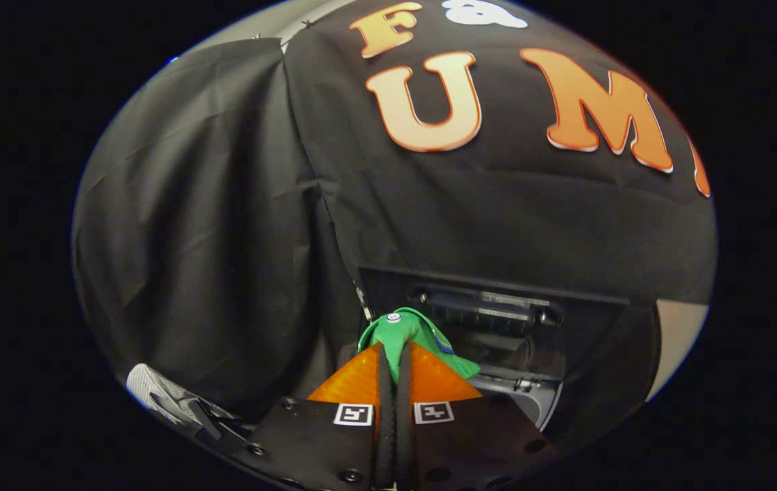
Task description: Put the clothes into the washing machine and then close the washing machine lid.
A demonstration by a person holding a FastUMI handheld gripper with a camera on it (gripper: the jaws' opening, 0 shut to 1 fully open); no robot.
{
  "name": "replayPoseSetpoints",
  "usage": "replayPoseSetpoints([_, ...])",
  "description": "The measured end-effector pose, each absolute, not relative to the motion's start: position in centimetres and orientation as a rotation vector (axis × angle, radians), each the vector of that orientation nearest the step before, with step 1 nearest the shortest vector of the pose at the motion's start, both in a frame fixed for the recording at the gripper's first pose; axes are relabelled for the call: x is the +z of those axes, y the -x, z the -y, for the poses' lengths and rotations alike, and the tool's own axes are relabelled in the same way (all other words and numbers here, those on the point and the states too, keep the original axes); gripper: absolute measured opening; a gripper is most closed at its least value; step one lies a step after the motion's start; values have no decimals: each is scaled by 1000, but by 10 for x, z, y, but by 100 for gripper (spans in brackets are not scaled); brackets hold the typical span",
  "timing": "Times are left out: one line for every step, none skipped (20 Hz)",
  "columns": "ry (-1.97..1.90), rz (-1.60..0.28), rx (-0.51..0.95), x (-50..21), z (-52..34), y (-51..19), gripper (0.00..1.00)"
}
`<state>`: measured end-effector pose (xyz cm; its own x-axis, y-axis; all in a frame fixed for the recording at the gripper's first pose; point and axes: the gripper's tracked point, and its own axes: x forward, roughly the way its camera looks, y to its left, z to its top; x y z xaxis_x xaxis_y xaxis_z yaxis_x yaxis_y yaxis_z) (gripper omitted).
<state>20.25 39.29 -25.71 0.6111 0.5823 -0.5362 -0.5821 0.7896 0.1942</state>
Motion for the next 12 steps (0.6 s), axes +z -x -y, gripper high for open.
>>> replayPoseSetpoints([-10,-653,667,-276,-392,-204,8])
replayPoseSetpoints([-16,-679,655,-296,-391,-206,8])
replayPoseSetpoints([-10,-705,641,-313,-390,-206,9])
replayPoseSetpoints([-8,-731,625,-332,-388,-206,9])
replayPoseSetpoints([-14,-758,613,-349,-388,-206,9])
replayPoseSetpoints([-19,-784,602,-363,-388,-205,9])
replayPoseSetpoints([-16,-803,591,-377,-387,-205,9])
replayPoseSetpoints([7,-819,567,-390,-384,-206,9])
replayPoseSetpoints([17,-849,560,-399,-383,-200,9])
replayPoseSetpoints([15,-871,546,-410,-382,-200,9])
replayPoseSetpoints([6,-900,536,-422,-383,-200,9])
replayPoseSetpoints([-3,-922,526,-437,-384,-198,9])
